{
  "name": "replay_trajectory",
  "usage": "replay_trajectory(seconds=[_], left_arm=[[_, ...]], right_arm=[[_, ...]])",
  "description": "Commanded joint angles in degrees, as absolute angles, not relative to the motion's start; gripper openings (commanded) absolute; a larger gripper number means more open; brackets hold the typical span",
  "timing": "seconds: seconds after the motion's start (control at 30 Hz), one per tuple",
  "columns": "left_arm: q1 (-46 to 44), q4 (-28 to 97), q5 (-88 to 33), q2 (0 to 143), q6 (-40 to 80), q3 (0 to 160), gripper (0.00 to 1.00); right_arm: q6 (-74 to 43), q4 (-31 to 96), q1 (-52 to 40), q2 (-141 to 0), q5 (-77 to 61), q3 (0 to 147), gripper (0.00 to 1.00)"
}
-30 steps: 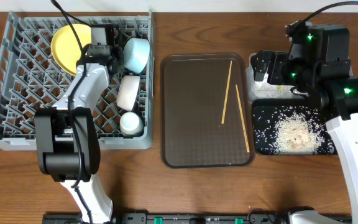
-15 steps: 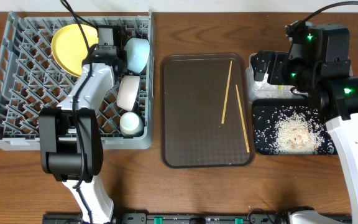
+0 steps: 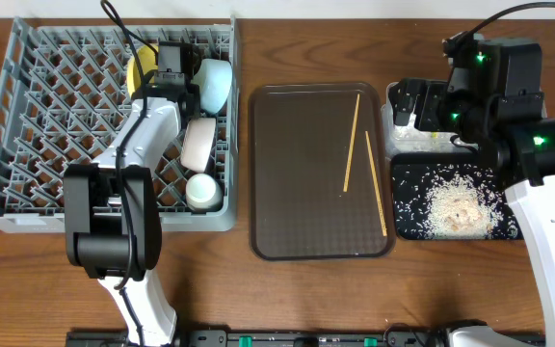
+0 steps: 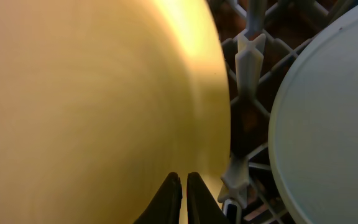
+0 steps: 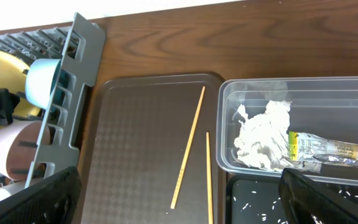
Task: Sort waste into correct bins and load items into the dishwasher
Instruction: 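Open the left gripper and withdraw from the plate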
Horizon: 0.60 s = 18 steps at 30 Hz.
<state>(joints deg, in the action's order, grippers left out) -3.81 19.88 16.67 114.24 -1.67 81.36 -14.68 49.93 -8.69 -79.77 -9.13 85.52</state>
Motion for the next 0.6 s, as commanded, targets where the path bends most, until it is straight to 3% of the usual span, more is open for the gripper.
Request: replay_trajectory(seconds=[0.0,0.33,0.57], left_arm=[[-3.95,20.27,16.19,115.31,-1.56,80.71,0.08],[-3.95,17.34,16.14,108.03,-1.58,80.99,0.09],[-4.10,17.82,5.76,96.38,-1.34,80.99,0.26]], right_arm=[[-15.20,50.02,-8.32,-79.83,-8.82,85.58,0.99],[-15.20,50.02,-8.32,-79.83,-8.82,85.58,0.99],[-15.20,50.02,-8.32,-79.83,-8.82,85.58,0.99]])
